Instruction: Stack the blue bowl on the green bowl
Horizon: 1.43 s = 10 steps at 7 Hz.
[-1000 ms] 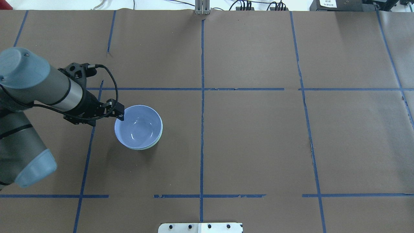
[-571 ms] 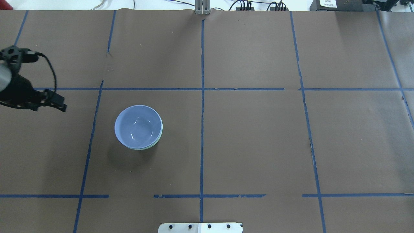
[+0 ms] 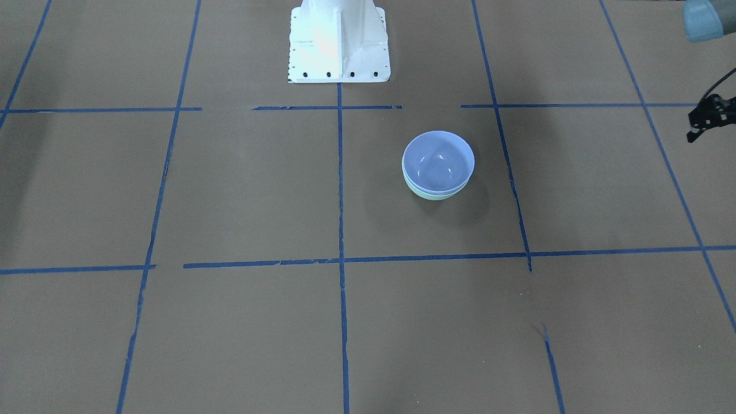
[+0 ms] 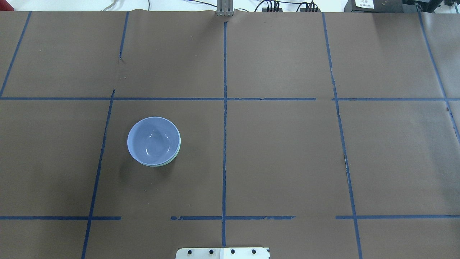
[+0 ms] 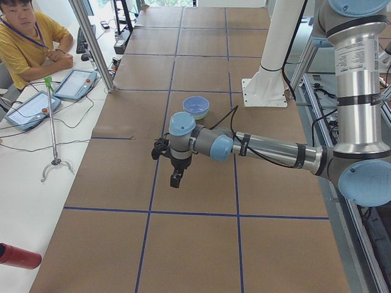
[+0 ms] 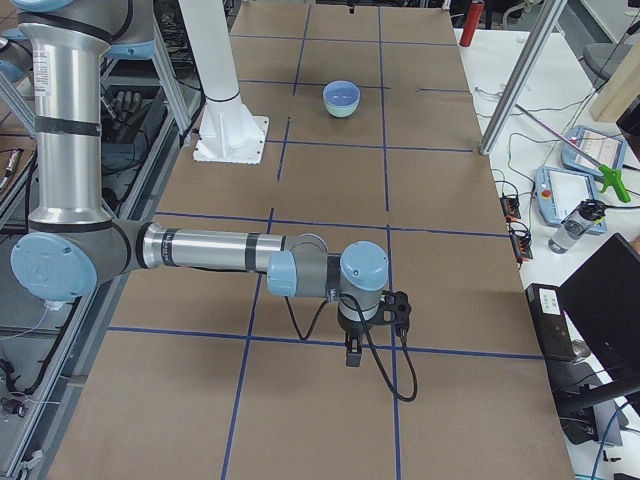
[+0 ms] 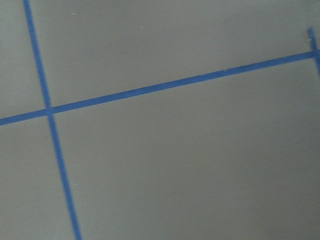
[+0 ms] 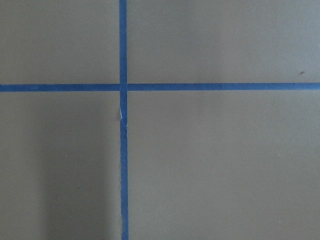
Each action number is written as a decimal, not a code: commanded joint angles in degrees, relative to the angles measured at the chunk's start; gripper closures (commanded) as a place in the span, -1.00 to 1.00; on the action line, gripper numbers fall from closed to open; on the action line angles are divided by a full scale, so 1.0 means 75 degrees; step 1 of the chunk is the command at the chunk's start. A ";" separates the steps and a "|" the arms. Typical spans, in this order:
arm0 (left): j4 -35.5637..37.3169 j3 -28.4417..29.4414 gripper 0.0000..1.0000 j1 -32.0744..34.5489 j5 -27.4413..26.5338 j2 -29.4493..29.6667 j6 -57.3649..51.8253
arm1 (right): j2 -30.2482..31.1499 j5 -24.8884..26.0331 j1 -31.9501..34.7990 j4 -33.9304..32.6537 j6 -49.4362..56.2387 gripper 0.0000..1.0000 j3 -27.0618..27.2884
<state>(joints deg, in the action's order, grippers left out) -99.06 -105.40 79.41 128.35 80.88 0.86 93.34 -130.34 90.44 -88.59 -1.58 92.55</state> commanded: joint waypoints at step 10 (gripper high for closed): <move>0.0904 0.0589 -1.00 0.1259 0.0019 0.0045 -0.1709 | 0.0000 0.0000 0.0000 -0.0012 0.0000 -1.00 0.0000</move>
<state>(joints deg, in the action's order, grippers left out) -92.20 -100.60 88.86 128.49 81.18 -11.95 93.34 -130.34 90.44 -88.65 -1.58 92.55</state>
